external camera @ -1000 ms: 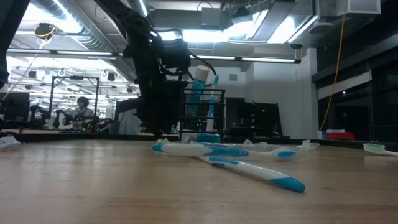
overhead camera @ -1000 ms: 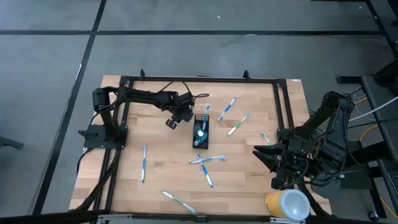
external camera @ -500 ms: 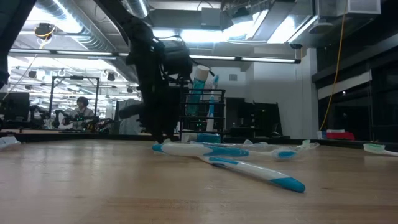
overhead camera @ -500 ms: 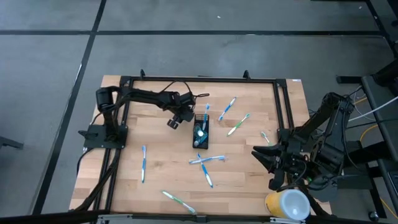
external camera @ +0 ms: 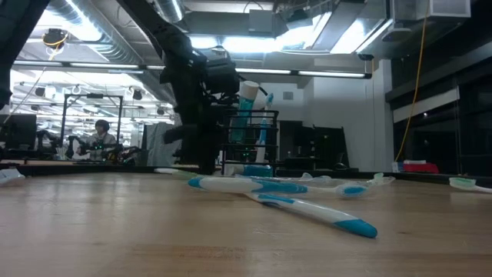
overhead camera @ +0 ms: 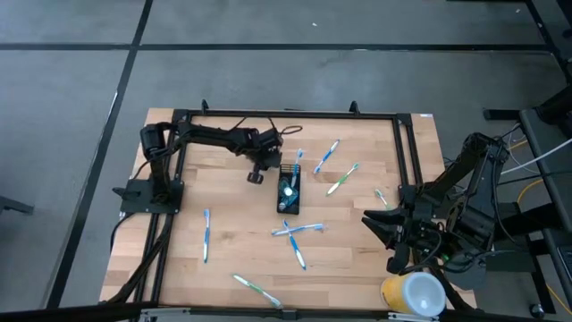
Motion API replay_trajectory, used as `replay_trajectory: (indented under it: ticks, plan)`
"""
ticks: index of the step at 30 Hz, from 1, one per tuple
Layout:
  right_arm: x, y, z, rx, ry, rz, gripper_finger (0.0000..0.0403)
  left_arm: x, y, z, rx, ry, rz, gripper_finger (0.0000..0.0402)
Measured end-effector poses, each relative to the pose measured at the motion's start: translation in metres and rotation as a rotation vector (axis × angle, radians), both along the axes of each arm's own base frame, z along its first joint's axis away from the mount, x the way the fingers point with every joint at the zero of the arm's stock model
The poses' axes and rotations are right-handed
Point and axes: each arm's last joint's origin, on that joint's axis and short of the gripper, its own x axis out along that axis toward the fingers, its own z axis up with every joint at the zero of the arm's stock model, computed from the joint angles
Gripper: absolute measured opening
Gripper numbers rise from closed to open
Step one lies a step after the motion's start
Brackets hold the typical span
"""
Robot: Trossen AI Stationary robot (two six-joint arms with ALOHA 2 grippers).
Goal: Pick & Place toothbrushing station
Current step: Put the green toothbrush into the black organizer
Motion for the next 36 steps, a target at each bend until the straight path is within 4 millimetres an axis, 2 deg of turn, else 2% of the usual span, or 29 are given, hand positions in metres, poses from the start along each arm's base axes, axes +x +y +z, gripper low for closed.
replay_trajectory:
  ticks: [3, 10, 15, 20, 25, 29, 32, 36]
  plan:
    - [0.000, 0.000, 0.000, 0.000, 0.000, 0.000, 0.0096, 0.003, 0.011, 0.014, 0.002, -0.063, 0.068, 0.0002]
    - [0.000, 0.000, 0.000, 0.003, 0.003, 0.008, 0.0096, -0.010, 0.040, 0.049, 0.009, -0.152, 0.219, 0.0001]
    - [0.000, 0.001, -0.001, -0.004, 0.008, 0.011, 0.0096, -0.021, 0.045, 0.072, -0.021, -0.231, 0.281, 0.0001]
    - [0.000, 0.001, -0.001, -0.005, 0.012, 0.017, 0.0096, -0.031, 0.039, 0.105, -0.095, -0.380, 0.345, 0.0001]
    - [0.000, 0.001, -0.001, -0.022, 0.020, 0.020, 0.0096, -0.037, 0.029, 0.146, -0.137, -0.606, 0.416, 0.0001]
    - [0.000, 0.001, -0.001, -0.032, 0.023, 0.021, 0.0096, -0.039, 0.020, 0.169, -0.177, -0.754, 0.453, 0.0001]
    - [0.000, 0.001, -0.001, -0.043, 0.028, 0.023, 0.0096, -0.037, 0.011, 0.180, -0.218, -0.834, 0.462, 0.0001]
    - [0.000, 0.002, -0.002, -0.041, 0.035, 0.037, 0.0096, -0.030, -0.010, 0.181, -0.282, -0.891, 0.471, 0.0001]
